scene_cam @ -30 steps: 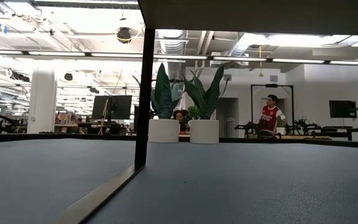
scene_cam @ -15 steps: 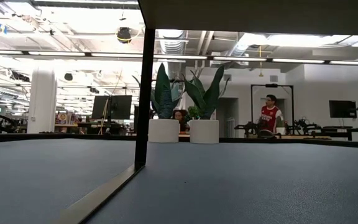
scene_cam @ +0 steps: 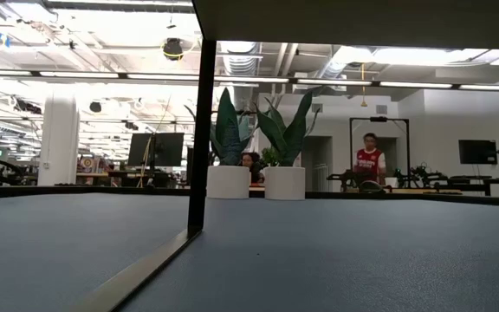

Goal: Place and stack bowls onto a shelf
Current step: Stack the green bowl on top of the dark pink bowl on the shelf, then return to Home Position

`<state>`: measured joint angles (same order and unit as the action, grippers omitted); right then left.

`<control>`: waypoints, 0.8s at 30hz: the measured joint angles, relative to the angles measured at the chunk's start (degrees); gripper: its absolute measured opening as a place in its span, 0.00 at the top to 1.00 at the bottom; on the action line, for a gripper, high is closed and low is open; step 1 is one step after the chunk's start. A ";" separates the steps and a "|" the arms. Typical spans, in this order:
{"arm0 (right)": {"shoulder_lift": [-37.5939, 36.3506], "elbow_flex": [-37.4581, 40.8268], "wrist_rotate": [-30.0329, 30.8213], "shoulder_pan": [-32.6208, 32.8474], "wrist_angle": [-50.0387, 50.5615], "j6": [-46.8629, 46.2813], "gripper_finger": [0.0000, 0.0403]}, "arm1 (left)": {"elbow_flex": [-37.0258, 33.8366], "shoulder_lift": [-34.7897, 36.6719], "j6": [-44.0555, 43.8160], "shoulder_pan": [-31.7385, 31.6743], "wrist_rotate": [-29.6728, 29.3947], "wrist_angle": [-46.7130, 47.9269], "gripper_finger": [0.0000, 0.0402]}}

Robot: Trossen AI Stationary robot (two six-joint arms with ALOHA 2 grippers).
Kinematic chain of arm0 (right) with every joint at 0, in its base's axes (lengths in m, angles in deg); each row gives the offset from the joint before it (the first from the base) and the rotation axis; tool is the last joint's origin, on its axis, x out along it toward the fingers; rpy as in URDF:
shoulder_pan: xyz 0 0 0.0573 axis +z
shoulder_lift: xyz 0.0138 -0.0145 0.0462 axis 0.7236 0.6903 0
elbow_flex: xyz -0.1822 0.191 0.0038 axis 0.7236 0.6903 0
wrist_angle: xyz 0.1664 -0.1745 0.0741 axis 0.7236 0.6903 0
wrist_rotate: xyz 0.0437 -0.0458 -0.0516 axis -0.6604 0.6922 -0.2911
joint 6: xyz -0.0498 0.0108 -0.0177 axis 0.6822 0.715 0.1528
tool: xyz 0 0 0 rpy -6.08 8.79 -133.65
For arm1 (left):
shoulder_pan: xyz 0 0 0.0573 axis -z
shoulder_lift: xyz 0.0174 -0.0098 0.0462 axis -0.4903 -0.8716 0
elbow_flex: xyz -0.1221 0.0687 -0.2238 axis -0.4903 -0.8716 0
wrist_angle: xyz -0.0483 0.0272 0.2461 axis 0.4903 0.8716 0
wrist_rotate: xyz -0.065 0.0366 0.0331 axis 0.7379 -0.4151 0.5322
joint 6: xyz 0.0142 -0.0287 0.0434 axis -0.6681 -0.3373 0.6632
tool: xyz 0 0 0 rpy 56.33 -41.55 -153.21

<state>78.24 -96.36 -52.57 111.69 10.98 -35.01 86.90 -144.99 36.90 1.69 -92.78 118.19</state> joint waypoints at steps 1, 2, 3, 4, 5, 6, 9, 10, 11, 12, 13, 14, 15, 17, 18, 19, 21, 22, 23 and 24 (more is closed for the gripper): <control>0.77 0.81 0.14 0.43 -0.02 -0.52 0.73 | 0.00 0.01 -0.21 0.00 0.00 0.00 0.56; 1.54 1.62 0.18 0.74 0.03 -1.15 0.73 | 0.00 0.00 -0.38 -0.01 0.00 0.00 0.56; 2.32 2.27 0.19 0.92 -0.04 -1.69 0.73 | 0.00 0.00 -0.46 0.00 0.02 0.00 0.56; 3.03 2.91 0.17 1.14 -0.08 -2.36 0.74 | 0.00 0.00 -0.45 0.00 0.01 0.00 0.56; 3.67 3.54 0.17 1.22 -0.12 -2.98 0.74 | 0.00 0.00 -0.43 0.00 0.00 0.00 0.56; 4.27 4.04 0.17 1.36 -0.10 -3.72 0.74 | 0.00 0.00 -0.43 -0.02 0.00 0.00 0.56; 5.48 4.84 0.15 1.42 -1.33 -4.44 0.74 | 0.00 0.00 -0.50 0.00 0.00 0.00 0.56; 5.59 4.84 0.18 1.42 -2.17 -4.20 0.74 | 0.00 0.00 -0.53 0.00 0.00 0.00 0.56; 5.60 4.83 0.34 1.42 -3.02 -3.66 0.74 | 0.00 0.01 -0.54 0.00 -0.02 0.00 0.56; 5.48 4.82 0.42 1.42 -3.73 -3.25 0.74 | 0.00 0.00 -0.57 0.00 -0.07 0.00 0.56; 5.30 4.82 0.54 1.42 -4.29 -2.88 0.74 | 0.00 0.00 -0.57 -0.02 -0.21 -0.02 0.56; 4.98 4.82 0.77 1.42 -4.82 -2.47 0.74 | 0.00 0.00 -0.59 0.00 -0.53 0.00 0.56; 4.58 4.82 1.30 1.42 -5.28 -1.86 0.74 | 0.00 0.00 -0.65 0.00 -1.15 -0.02 0.56; 3.44 4.82 3.94 1.42 -6.20 -0.11 0.74 | 0.00 0.00 -1.58 0.00 -3.50 -0.04 0.56; 2.78 4.82 6.10 1.42 -6.84 1.11 0.74 | 0.00 0.00 -2.44 0.00 -4.97 -0.20 0.56; 2.10 4.82 8.94 1.42 -7.73 2.71 0.74 | 0.00 0.00 -3.06 -0.01 -6.20 -0.53 0.56; 0.44 4.82 15.42 1.42 -10.38 7.14 0.74 | 0.00 0.00 -4.18 -0.02 -6.74 -1.00 0.56; -0.59 4.82 18.54 1.40 -12.44 9.93 0.74 | 0.00 0.00 -4.33 -0.02 -6.14 -1.29 0.56; -1.76 4.82 21.20 1.27 -15.25 13.04 0.74 | 0.00 0.00 -4.28 -0.02 -4.85 -1.60 0.56; -2.97 4.80 23.29 1.09 -18.40 16.54 0.74 | 0.00 0.00 -4.15 -0.02 -2.95 -1.73 0.56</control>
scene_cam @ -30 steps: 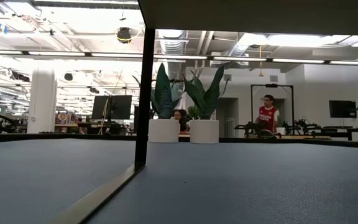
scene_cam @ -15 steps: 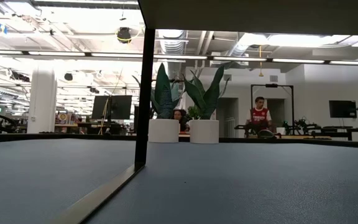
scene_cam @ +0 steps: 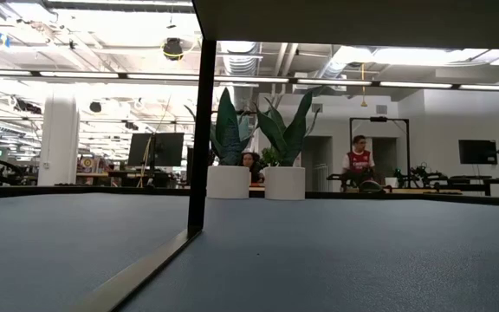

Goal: Place and stack bowls onto a shelf
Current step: Return to Home Position

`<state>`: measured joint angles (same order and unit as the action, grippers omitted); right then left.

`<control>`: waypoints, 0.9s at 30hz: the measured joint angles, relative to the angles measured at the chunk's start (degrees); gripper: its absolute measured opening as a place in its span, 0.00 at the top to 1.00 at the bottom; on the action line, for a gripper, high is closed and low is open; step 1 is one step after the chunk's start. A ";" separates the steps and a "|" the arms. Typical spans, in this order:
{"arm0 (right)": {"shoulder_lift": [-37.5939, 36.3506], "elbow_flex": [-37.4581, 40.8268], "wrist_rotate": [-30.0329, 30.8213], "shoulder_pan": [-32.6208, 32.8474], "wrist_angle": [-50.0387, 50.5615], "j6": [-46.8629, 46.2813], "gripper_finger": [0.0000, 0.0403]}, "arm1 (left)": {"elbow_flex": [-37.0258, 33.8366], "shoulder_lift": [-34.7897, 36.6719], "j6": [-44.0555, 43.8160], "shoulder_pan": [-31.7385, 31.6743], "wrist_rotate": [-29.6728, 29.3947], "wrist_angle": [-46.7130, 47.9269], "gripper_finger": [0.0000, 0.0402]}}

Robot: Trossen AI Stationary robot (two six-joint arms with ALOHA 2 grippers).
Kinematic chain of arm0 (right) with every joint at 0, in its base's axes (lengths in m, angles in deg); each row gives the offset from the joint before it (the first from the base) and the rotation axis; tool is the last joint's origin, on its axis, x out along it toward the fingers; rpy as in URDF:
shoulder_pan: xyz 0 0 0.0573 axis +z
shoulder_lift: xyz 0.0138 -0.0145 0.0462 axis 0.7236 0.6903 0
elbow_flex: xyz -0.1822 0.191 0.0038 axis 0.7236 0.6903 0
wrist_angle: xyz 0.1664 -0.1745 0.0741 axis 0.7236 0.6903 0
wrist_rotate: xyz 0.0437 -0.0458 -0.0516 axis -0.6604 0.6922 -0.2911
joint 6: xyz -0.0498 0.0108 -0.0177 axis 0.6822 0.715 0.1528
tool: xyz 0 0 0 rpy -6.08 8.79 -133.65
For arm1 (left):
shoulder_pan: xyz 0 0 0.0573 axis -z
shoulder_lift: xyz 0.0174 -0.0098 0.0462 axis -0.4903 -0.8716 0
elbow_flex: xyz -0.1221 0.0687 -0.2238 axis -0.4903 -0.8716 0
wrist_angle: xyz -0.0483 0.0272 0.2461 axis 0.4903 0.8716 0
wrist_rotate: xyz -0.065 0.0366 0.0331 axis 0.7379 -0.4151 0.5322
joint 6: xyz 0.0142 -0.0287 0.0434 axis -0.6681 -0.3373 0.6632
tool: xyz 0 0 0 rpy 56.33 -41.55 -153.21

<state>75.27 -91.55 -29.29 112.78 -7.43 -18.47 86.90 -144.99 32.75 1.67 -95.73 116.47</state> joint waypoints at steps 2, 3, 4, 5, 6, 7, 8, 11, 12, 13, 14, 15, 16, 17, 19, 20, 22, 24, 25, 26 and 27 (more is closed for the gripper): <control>-1.92 -0.04 2.16 -0.72 -7.44 8.02 0.74 | 0.00 0.00 -0.22 0.00 5.32 -0.02 0.56; -2.72 -0.05 1.87 -1.05 -10.42 12.28 0.74 | 0.00 0.00 -0.22 0.00 8.40 -0.03 0.56; -3.48 -0.05 0.97 -1.33 -12.41 17.11 0.74 | 0.00 0.00 -0.08 0.00 11.29 -0.02 0.56; -4.15 -0.05 -0.27 -1.57 -13.31 22.06 0.74 | 0.00 0.00 0.10 0.00 13.99 -0.02 0.56; -4.88 -0.03 -1.18 -1.81 -14.25 25.44 0.74 | 0.00 0.00 0.14 0.00 16.30 -0.05 0.56; -5.33 -0.03 -1.22 -2.13 -15.99 26.84 0.74 | 0.00 0.00 0.03 0.00 17.62 -0.38 0.56; -5.48 -0.09 -0.35 -2.26 -17.47 29.66 0.74 | 0.00 0.00 0.16 0.02 17.80 -1.01 0.56; -5.80 -0.02 -1.83 -3.02 -21.93 50.74 0.74 | 0.00 0.00 9.11 0.04 16.54 -4.03 0.56; -6.40 0.09 -3.15 -3.64 -23.84 55.90 0.74 | 0.00 0.00 13.93 -0.02 17.09 -7.54 0.56; -7.61 0.27 -5.75 -4.80 -25.76 59.17 0.74 | 0.00 0.02 19.02 -0.07 19.29 -11.86 0.56; -9.31 0.28 -9.72 -6.26 -27.93 62.08 0.74 | 0.00 0.38 24.19 -0.09 23.28 -16.31 0.56; -11.22 0.06 -14.40 -7.89 -30.34 65.13 0.74 | -0.02 0.82 29.19 -0.09 28.68 -21.06 0.56; -12.91 -0.02 -19.75 -9.55 -32.82 68.73 0.74 | -0.04 1.44 34.20 -0.33 35.01 -26.22 0.56; -14.70 0.24 -24.84 -11.12 -35.13 72.28 0.74 | -0.04 2.17 38.87 -0.76 41.67 -31.42 0.56; -18.27 0.70 -35.49 -14.45 -36.84 77.93 0.74 | 0.06 4.12 46.21 -1.85 54.20 -38.54 0.56; -20.06 0.84 -39.55 -16.19 -36.60 79.39 0.74 | 0.11 5.20 47.77 -2.58 58.15 -39.28 0.56; -23.53 1.98 -42.52 -19.72 -34.59 80.21 0.74 | 0.11 7.57 48.07 -4.25 60.03 -37.24 0.56; -27.47 4.64 -42.64 -22.83 -34.70 80.29 0.74 | 0.09 9.61 47.30 -5.42 58.92 -32.95 0.56; -29.75 6.44 -42.62 -23.99 -34.78 80.23 0.74 | 0.05 10.49 47.40 -5.72 58.81 -31.24 0.56; -32.06 8.51 -42.45 -24.90 -35.14 80.21 0.74 | 0.04 11.25 48.08 -5.99 59.22 -30.02 0.56; -34.32 10.79 -42.42 -25.52 -36.23 80.18 0.74 | 0.04 12.00 48.79 -6.20 59.81 -28.93 0.56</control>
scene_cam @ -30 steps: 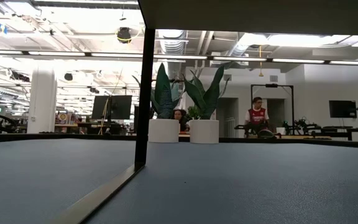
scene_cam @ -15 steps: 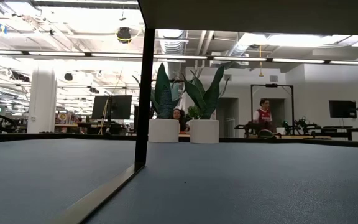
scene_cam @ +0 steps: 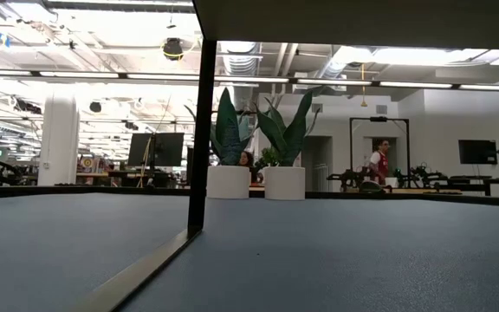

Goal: Place and stack bowls onto a shelf
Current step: Return to Home Position

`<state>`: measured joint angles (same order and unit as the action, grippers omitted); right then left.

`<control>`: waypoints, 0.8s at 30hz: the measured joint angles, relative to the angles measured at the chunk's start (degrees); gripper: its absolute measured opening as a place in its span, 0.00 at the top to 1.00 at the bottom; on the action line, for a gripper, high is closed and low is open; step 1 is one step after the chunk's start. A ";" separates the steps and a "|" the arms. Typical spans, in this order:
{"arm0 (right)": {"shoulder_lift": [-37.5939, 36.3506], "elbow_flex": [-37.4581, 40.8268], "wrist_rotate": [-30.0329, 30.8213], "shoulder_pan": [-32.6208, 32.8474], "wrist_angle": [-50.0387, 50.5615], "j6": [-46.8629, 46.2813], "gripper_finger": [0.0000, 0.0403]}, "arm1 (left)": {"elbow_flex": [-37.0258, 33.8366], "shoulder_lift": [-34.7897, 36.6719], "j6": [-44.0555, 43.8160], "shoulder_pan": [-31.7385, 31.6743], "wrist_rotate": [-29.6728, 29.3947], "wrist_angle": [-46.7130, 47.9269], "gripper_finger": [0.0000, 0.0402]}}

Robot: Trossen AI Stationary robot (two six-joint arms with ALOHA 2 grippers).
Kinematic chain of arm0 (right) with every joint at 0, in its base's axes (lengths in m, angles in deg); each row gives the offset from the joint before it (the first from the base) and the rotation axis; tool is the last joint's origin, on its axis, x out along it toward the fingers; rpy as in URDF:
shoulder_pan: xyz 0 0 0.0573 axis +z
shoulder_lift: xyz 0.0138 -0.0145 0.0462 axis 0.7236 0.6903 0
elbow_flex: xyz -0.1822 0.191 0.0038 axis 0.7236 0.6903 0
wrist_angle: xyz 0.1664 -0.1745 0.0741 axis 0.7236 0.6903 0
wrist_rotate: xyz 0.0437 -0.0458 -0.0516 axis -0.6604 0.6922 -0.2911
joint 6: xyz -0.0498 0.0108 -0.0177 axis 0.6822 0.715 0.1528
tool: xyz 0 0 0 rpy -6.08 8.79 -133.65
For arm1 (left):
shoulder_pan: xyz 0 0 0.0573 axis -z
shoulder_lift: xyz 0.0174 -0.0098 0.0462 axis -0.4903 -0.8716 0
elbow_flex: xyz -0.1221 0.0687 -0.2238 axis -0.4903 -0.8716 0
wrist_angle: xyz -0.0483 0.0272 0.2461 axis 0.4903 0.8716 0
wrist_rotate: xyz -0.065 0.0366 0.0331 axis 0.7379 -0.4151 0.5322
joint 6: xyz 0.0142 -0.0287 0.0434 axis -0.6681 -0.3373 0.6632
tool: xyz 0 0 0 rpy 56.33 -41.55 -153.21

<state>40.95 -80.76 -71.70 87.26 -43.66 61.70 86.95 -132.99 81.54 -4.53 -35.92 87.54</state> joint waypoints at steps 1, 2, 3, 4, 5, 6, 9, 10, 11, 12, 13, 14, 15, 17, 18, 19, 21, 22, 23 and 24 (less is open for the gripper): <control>-2.52 2.61 -0.05 -0.43 -1.28 -0.15 0.74 | -0.03 0.81 0.42 -0.14 0.23 0.98 0.56; -5.38 5.34 -0.21 -0.76 -2.79 -0.32 0.74 | -0.15 1.66 0.59 -0.30 0.28 1.63 0.56; -8.17 8.26 -0.42 -0.97 -4.81 -0.45 0.74 | -0.85 2.78 0.60 -0.48 0.21 1.66 0.56; -10.90 11.09 -0.52 -0.98 -6.71 -0.45 0.74 | -2.20 4.17 0.58 -0.73 0.10 1.37 0.56; -13.82 13.88 -0.51 -0.91 -8.51 -0.61 0.74 | -3.89 5.69 0.64 -0.91 -0.20 0.97 0.56; -16.60 16.56 -0.40 -0.88 -10.26 -1.04 0.74 | -6.25 7.29 0.63 -1.18 -0.37 -0.15 0.56; -23.96 24.62 0.02 -0.86 -13.50 -1.86 0.74 | -16.20 13.41 -0.33 -1.85 -0.78 -6.70 0.56; -26.25 26.99 0.11 -0.86 -14.20 -1.88 0.74 | -20.49 15.91 -0.94 -1.99 -1.13 -9.39 0.56; -28.60 29.19 0.41 -0.86 -15.53 -1.84 0.74 | -25.09 18.63 -1.66 -2.20 -1.67 -12.61 0.56; -30.82 31.09 0.85 -0.86 -16.90 -1.85 0.74 | -29.71 21.53 -2.45 -2.36 -2.57 -16.04 0.56; -33.02 32.81 1.25 -0.88 -18.30 -1.86 0.74 | -34.57 24.68 -3.47 -2.56 -3.11 -19.75 0.56; -35.16 34.54 1.43 -0.86 -19.42 -1.87 0.74 | -39.40 27.90 -4.68 -2.62 -3.73 -23.34 0.56; -36.96 36.20 1.55 -0.84 -19.97 -1.93 0.74 | -44.08 31.09 -5.96 -2.66 -4.50 -26.29 0.56; -39.92 39.21 1.50 -0.83 -19.77 -1.97 0.74 | -53.29 37.33 -8.58 -2.63 -5.60 -32.94 0.56; -41.27 40.59 1.50 -0.83 -20.07 -1.77 0.74 | -57.45 40.36 -9.86 -2.63 -6.00 -36.10 0.56; -41.58 41.87 1.56 -0.84 -20.92 -1.31 0.74 | -61.68 43.48 -11.03 -2.63 -6.23 -39.06 0.56; -41.43 43.18 1.97 -0.83 -20.50 0.24 0.74 | -69.33 49.35 -13.22 -2.63 -6.37 -44.01 0.56; -41.48 43.87 1.73 -0.92 -19.85 0.41 0.74 | -72.76 52.06 -14.18 -2.61 -6.50 -46.09 0.56; -41.48 44.58 1.73 -0.91 -20.41 0.51 0.74 | -76.38 54.76 -15.00 -2.63 -6.85 -48.63 0.56; -41.56 45.46 2.43 -0.76 -20.74 0.78 0.74 | -79.69 57.28 -15.61 -2.61 -7.49 -50.48 0.56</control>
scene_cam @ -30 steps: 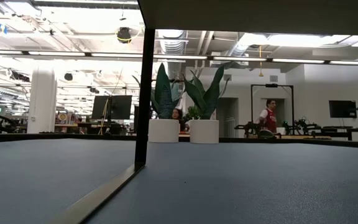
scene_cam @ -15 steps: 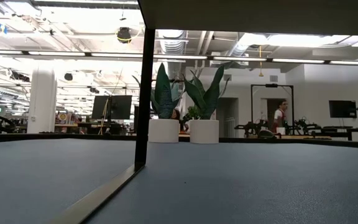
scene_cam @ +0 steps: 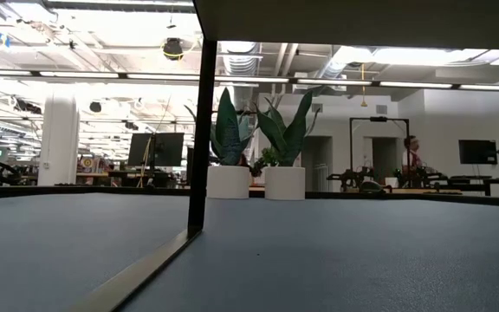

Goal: Place and stack bowls onto a shelf
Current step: Return to Home Position

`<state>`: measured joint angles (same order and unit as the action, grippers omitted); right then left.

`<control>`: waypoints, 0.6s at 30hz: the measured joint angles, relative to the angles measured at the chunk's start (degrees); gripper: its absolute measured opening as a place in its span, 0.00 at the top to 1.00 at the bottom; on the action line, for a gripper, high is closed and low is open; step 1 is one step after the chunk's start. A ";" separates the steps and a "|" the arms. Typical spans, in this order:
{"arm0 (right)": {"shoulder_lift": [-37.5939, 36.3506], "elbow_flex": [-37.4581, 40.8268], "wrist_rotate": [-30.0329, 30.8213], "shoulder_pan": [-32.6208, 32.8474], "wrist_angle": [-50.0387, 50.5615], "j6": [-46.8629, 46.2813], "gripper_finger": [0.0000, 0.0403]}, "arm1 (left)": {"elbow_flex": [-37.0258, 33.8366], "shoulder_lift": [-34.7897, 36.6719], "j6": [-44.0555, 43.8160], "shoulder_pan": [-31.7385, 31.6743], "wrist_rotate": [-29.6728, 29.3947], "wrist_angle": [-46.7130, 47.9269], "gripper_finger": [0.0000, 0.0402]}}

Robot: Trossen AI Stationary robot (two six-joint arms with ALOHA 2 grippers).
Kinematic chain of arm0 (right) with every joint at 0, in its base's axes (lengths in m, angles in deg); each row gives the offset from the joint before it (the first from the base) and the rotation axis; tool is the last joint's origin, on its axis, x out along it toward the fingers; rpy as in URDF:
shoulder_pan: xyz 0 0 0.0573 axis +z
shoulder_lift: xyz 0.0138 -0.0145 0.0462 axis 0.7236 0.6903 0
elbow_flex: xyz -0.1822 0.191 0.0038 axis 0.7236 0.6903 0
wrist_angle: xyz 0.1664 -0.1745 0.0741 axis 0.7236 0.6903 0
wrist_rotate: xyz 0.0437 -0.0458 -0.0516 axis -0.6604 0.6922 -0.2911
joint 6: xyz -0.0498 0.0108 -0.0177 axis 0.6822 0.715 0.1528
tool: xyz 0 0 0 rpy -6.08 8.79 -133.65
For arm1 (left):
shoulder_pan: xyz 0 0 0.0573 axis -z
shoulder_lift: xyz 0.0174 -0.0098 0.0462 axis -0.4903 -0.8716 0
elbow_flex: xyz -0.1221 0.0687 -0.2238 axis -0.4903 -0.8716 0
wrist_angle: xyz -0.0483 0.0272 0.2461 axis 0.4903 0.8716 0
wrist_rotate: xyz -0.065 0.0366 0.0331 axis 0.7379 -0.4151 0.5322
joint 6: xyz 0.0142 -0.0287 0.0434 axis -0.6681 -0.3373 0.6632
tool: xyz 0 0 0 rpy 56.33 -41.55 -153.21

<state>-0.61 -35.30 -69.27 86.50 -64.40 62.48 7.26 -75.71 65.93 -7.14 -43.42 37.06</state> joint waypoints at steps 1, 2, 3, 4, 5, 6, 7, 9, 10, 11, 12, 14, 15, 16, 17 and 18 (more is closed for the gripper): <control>0.01 0.86 1.12 0.07 0.01 0.14 0.74 | -3.22 2.44 -0.56 0.00 -0.55 -1.53 0.56; 0.02 1.89 1.48 0.10 -0.03 0.16 0.74 | -6.37 4.78 -1.13 0.00 -1.12 -3.56 0.56; 0.02 3.08 1.41 0.12 -0.58 0.06 0.74 | -9.06 6.98 -1.70 0.00 -1.63 -5.53 0.56; 0.02 4.23 1.17 0.12 -2.32 0.06 0.74 | -11.85 9.33 -2.34 0.00 -1.84 -7.25 0.56; 0.01 5.36 1.00 0.14 -4.01 0.11 0.74 | -14.52 11.54 -2.86 0.00 -1.83 -8.66 0.56; 0.00 6.70 0.87 0.12 -5.36 0.14 0.74 | -16.84 13.42 -3.35 0.00 -1.77 -10.06 0.56; 0.02 8.18 0.63 0.12 -6.47 0.11 0.74 | -19.24 15.41 -3.80 0.00 -1.76 -10.86 0.56; 0.02 11.16 0.59 -0.04 -7.95 0.11 0.74 | -23.42 17.85 -4.76 0.00 -1.97 -12.30 0.56; 0.02 12.59 0.65 -0.24 -9.70 0.63 0.74 | -24.97 17.71 -5.09 0.00 -2.21 -14.11 0.56; 0.02 14.19 0.83 -0.25 -11.64 1.43 0.74 | -26.42 17.62 -5.26 0.00 -2.19 -14.66 0.56; 0.00 15.88 0.83 -0.28 -13.36 2.29 0.74 | -27.60 17.43 -5.70 0.00 -1.82 -15.04 0.56; 0.00 19.48 1.31 -0.59 -16.16 4.00 0.74 | -29.71 16.51 -7.49 0.01 -2.57 -17.83 0.56; 0.02 21.12 2.04 -0.88 -17.40 4.95 0.74 | -30.94 16.64 -8.58 0.02 -3.01 -17.97 0.56; 0.03 22.83 2.55 -1.23 -18.93 5.77 0.74 | -32.27 16.94 -9.39 0.00 -3.03 -17.97 0.56; 0.01 24.40 2.94 -1.65 -20.32 6.33 0.74 | -33.47 17.18 -10.19 0.00 -3.10 -18.43 0.56; 0.00 25.86 3.30 -2.07 -21.79 6.80 0.74 | -34.52 17.49 -10.44 0.00 -3.17 -19.76 0.56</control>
<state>-0.61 -9.44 -65.97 84.43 -86.19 69.29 -27.27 -58.22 55.50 -7.14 -46.58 17.30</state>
